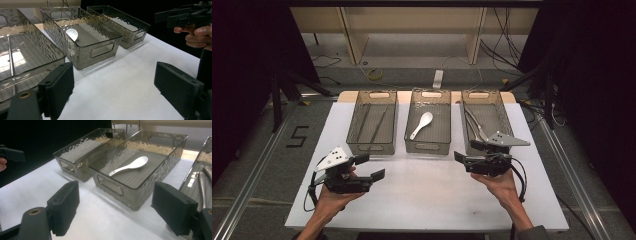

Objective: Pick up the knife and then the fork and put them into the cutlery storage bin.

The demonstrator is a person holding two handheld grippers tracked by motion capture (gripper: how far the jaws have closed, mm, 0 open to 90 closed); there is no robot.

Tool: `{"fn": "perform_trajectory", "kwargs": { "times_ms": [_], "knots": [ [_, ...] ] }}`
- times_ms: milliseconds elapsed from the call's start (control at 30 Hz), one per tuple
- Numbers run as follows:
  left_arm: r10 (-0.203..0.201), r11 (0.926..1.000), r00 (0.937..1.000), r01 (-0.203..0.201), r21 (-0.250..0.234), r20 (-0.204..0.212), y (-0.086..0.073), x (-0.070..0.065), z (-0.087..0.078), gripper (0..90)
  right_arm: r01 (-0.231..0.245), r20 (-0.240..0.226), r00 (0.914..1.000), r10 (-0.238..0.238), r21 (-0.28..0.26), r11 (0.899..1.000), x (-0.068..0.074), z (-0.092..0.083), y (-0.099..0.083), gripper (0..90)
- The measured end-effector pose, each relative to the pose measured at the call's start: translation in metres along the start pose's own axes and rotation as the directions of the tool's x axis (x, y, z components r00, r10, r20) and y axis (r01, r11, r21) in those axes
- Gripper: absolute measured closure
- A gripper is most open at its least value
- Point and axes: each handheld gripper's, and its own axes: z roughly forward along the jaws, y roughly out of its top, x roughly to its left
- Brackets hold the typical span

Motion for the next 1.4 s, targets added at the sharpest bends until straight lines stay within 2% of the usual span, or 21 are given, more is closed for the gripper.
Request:
{"fn": "perform_trajectory", "kwargs": {
  "times_ms": [600,867,1400],
  "knots": [
    [0.006,0.9999,0.9999,-0.006,0.009,0.013,0.0,-0.002,0.001,15.7,0.021,0.003,0.9998,-0.021,-0.053,0.998,0.008,-0.02,-0.027,21.4],
    [0.01,0.9999,0.9998,-0.01,0.014,0.019,0.0,-0.001,0.001,15.6,0.056,0.015,0.9983,-0.055,-0.044,0.997,0.014,-0.024,-0.039,20.8],
    [0.007,0.9998,0.9997,-0.007,0.017,0.024,-0.001,-0.002,0.002,15.5,0.062,0.024,0.9978,-0.062,-0.018,0.998,0.016,-0.029,-0.054,20.5]
  ]
}}
